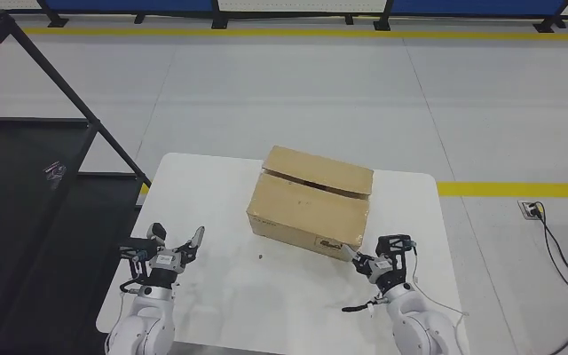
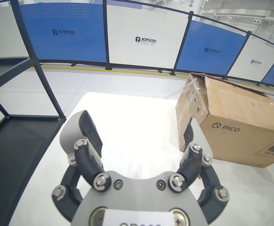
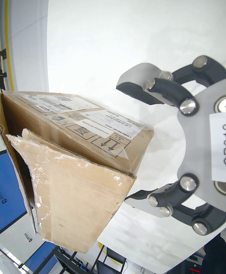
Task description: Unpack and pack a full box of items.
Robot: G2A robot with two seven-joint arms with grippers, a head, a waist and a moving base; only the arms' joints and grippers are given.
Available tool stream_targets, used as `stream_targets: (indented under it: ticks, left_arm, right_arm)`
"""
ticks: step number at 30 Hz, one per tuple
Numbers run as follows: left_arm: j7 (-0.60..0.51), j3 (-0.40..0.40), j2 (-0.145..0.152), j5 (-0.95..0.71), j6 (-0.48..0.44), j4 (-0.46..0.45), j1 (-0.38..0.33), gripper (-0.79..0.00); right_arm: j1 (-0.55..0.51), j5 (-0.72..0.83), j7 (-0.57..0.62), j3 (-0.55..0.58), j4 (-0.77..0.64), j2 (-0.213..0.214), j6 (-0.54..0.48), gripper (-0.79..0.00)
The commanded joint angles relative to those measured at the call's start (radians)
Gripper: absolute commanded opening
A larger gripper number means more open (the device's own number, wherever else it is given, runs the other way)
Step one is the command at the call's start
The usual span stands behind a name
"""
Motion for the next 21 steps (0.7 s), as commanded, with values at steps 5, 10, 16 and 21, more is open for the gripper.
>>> stream_targets:
  ticks: [5,10,16,21]
  left_arm:
    - [-0.010,-0.022,0.002,-0.017,-0.017,-0.002,0.003,0.000]
    - [-0.053,-0.051,0.007,-0.062,-0.077,-0.009,0.004,0.000]
    - [-0.053,-0.051,0.007,-0.062,-0.077,-0.009,0.004,0.000]
    - [-0.054,-0.049,0.007,-0.066,-0.080,-0.011,0.004,0.000]
  right_arm:
    - [-0.036,0.086,-0.036,0.040,-0.051,0.001,-0.058,0.000]
    - [-0.075,0.189,-0.043,0.070,-0.132,0.002,-0.121,0.000]
    - [-0.077,0.208,-0.033,0.069,-0.141,0.001,-0.123,0.000]
    - [-0.076,0.209,-0.032,0.069,-0.142,0.002,-0.127,0.000]
